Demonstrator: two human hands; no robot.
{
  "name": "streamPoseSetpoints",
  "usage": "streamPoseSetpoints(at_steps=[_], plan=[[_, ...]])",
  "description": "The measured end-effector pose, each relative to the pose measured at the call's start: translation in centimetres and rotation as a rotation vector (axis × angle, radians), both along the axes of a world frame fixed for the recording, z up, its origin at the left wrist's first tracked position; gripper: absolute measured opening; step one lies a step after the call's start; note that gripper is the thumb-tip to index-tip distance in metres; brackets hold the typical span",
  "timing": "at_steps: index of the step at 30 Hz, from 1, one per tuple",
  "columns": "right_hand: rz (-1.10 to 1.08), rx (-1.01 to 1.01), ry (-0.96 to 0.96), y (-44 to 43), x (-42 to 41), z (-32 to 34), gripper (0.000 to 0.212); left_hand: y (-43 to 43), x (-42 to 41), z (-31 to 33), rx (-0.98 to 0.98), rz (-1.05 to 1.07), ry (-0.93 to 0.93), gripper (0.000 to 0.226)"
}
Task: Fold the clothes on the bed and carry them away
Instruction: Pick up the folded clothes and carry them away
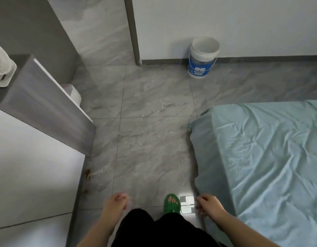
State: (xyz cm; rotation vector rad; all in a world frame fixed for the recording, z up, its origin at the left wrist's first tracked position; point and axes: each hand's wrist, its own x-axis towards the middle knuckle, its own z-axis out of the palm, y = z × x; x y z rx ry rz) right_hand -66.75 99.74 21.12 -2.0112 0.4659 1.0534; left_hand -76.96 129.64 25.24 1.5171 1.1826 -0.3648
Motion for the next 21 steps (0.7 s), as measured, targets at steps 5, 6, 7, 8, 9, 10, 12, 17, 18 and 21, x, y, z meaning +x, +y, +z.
streamPoseSetpoints(at_steps=[5,6,7,8,9,10,12,17,18,21], plan=[[-0.066,0.123,-0.027,8.0,12.9,2.5,0.015,4.7,7.4,-1.1,-0.044,0.038,0.079,0.025],[-0.083,0.139,-0.039,9.6,15.3,2.7,0.016,5.8,9.1,-1.5,-0.052,0.060,0.098,0.021],[-0.100,0.160,-0.051,11.0,17.5,2.6,0.016,6.9,11.0,-1.8,-0.056,0.083,0.114,0.016],[-0.114,0.178,-0.062,12.3,19.8,2.6,0.016,8.0,13.0,-2.2,-0.056,0.100,0.124,0.012],[-0.125,0.190,-0.070,13.5,22.0,2.6,0.015,9.1,15.0,-2.5,-0.050,0.115,0.126,0.010],[-0.133,0.194,-0.078,14.6,24.0,2.6,0.014,10.2,17.1,-2.8,-0.045,0.119,0.122,0.009],[-0.156,0.184,-0.093,16.5,27.6,2.5,0.012,12.4,21.7,-2.9,-0.034,0.095,0.116,0.010],[-0.233,0.092,-0.099,18.3,34.7,1.7,0.012,16.9,34.6,-2.0,0.000,-0.069,0.083,0.020],[-0.239,0.081,-0.098,18.3,35.8,1.4,0.013,17.5,37.3,-1.7,-0.004,-0.108,0.065,0.019],[-0.284,0.030,-0.095,17.4,38.6,0.5,0.016,18.3,45.4,-1.1,-0.003,-0.189,0.000,0.010]])
